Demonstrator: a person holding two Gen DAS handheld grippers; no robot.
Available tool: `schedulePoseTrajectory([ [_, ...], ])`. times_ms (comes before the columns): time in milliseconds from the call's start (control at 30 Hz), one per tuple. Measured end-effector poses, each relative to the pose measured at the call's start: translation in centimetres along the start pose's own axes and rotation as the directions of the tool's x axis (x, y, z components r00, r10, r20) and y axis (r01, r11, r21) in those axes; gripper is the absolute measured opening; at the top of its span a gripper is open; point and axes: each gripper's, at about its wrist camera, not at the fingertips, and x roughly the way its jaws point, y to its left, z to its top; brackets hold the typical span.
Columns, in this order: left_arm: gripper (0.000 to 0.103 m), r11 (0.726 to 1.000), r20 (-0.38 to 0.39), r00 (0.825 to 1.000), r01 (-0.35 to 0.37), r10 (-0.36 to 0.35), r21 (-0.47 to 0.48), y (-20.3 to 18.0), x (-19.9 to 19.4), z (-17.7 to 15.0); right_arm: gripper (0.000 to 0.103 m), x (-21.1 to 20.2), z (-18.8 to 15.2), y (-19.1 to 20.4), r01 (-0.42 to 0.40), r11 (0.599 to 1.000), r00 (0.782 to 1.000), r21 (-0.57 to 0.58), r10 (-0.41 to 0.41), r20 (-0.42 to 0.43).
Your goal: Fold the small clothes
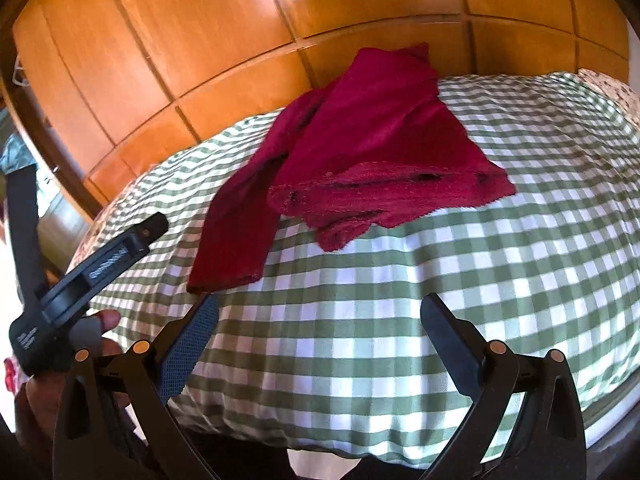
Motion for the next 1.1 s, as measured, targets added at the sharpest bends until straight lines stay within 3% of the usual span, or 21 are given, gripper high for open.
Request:
schedulePoseTrajectory([
  [467,0.1,1.0,-0.054,0.998,-0.017,0.016,-0.018,1.2,2.7,0.1,0.098,0.3,4.6,2.2,-0.046,0.995,0.997,-0.086,0.052,0.063],
  [667,0.1,0.997,-0.042,0.998,-0.044,0.041,-0.057,3.9,3.2,0.7,0.075,1.4,7.5,3.0,-0.077,0.992,0.994,-0.102,0.084,0.064],
  [833,0.1,0.986,-0.039,0.995,-0.096,0.091,-0.134,7.6,3.3,0.6,0.064,4.4,10.2,5.0,-0.107,0.987,0.993,-0.122,0.112,0.036],
  [900,0.1,0.983,-0.059,0.995,-0.093,0.085,-0.159,8.7,3.4,0.3,0.052,6.0,11.1,5.7,-0.048,0.989,0.999,-0.137,0.05,0.01],
  [1000,0.1,0.987,-0.073,0.996,-0.056,0.046,-0.153,9.2,3.6,-0.3,0.052,8.7,12.4,6.8,0.113,0.969,0.993,-0.219,-0.107,0.042],
  [1100,0.095,0.991,-0.089,0.994,0.055,-0.066,-0.122,8.1,3.7,-0.8,0.052,11.3,13.2,7.3,0.172,0.942,0.985,-0.289,-0.164,0.052],
])
